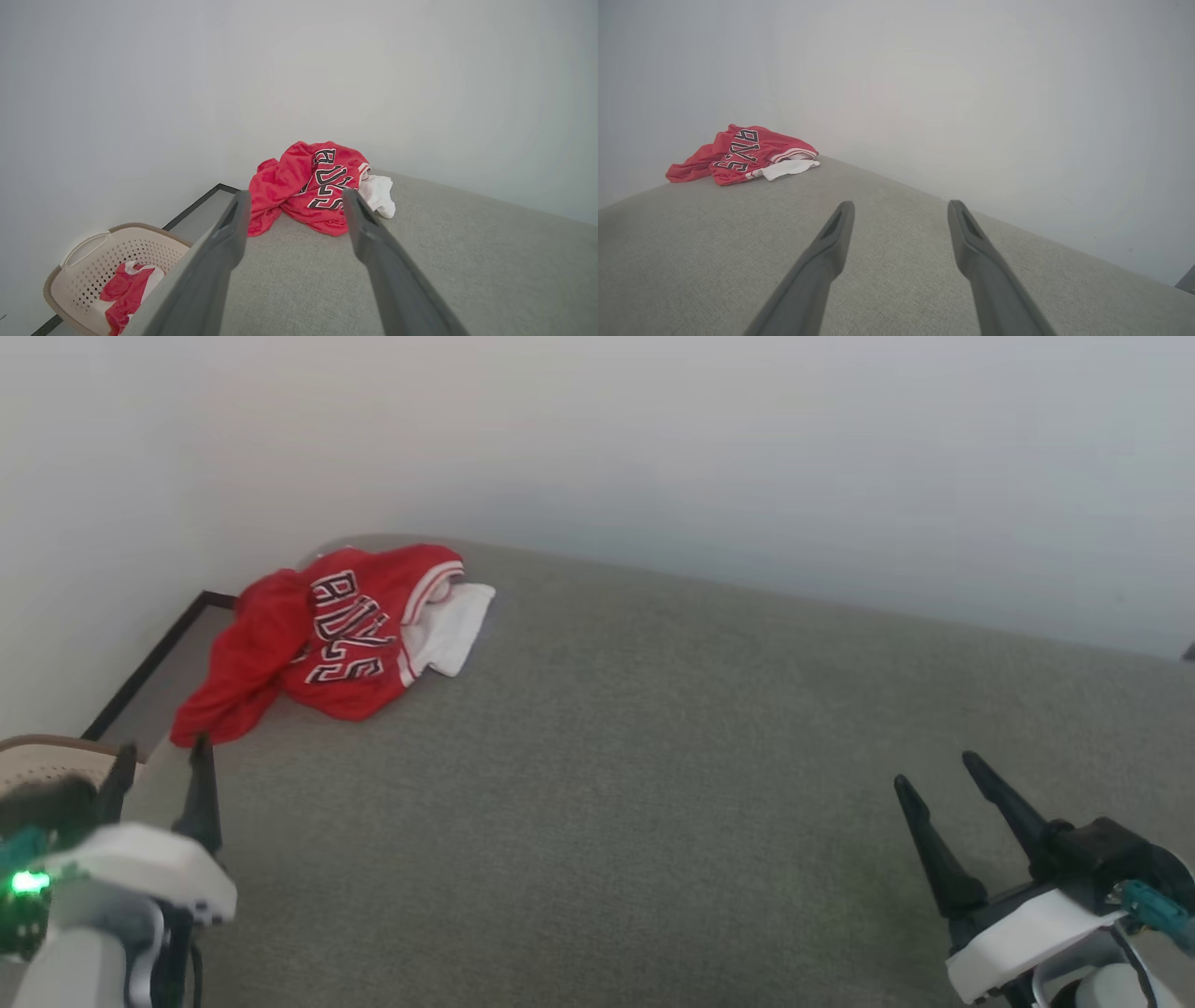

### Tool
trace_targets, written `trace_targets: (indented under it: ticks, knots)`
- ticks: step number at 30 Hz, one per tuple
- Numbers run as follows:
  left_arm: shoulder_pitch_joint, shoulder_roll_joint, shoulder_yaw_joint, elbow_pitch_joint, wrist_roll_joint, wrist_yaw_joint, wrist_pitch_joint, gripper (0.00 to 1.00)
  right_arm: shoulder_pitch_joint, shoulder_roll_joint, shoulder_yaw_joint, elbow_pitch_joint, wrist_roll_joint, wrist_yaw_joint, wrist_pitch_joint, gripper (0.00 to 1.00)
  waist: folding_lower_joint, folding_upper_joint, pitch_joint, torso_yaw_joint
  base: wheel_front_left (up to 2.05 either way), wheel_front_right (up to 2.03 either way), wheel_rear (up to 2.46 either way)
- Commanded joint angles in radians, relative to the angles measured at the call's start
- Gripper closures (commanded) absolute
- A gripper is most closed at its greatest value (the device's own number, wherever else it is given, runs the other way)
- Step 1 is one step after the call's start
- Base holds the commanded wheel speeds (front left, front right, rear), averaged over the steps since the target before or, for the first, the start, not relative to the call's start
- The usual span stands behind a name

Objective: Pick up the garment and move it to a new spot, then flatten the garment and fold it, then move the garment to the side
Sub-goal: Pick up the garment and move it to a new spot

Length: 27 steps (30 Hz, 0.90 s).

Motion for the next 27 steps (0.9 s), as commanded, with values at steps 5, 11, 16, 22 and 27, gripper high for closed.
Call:
trace_targets:
  ticks: [5,11,16,22,27]
  knots:
    - [-0.124,0.012,-0.009,0.083,-0.012,-0.004,0.02,0.0,-0.032,-0.046,0.016,-0.021,0.013,0.0,-0.004,0.0,0.0,0.0,0.066,-0.036,0.0,0.0,0.0]
    - [-0.272,0.022,-0.007,0.212,-0.029,-0.008,0.013,0.0,-0.083,-0.113,0.026,-0.057,0.029,0.0,-0.004,0.0,0.0,0.0,0.167,-0.073,0.0,0.0,0.0]
    - [-0.396,0.03,-0.011,0.332,-0.035,-0.002,0.018,0.0,-0.127,-0.172,0.026,-0.096,0.045,0.0,-0.004,0.0,0.0,0.0,0.26,-0.1,0.0,0.0,0.0]
    - [-0.518,0.042,-0.016,0.449,-0.037,0.005,0.024,0.0,-0.167,-0.225,0.025,-0.136,0.057,0.0,-0.002,0.0,0.0,0.0,0.353,-0.125,0.0,0.0,0.0]
    - [-0.635,0.052,-0.025,0.571,-0.038,0.03,0.077,0.0,-0.193,-0.268,0.013,-0.172,0.064,0.0,0.004,0.0,0.0,0.0,0.437,-0.143,0.0,0.0,0.0]
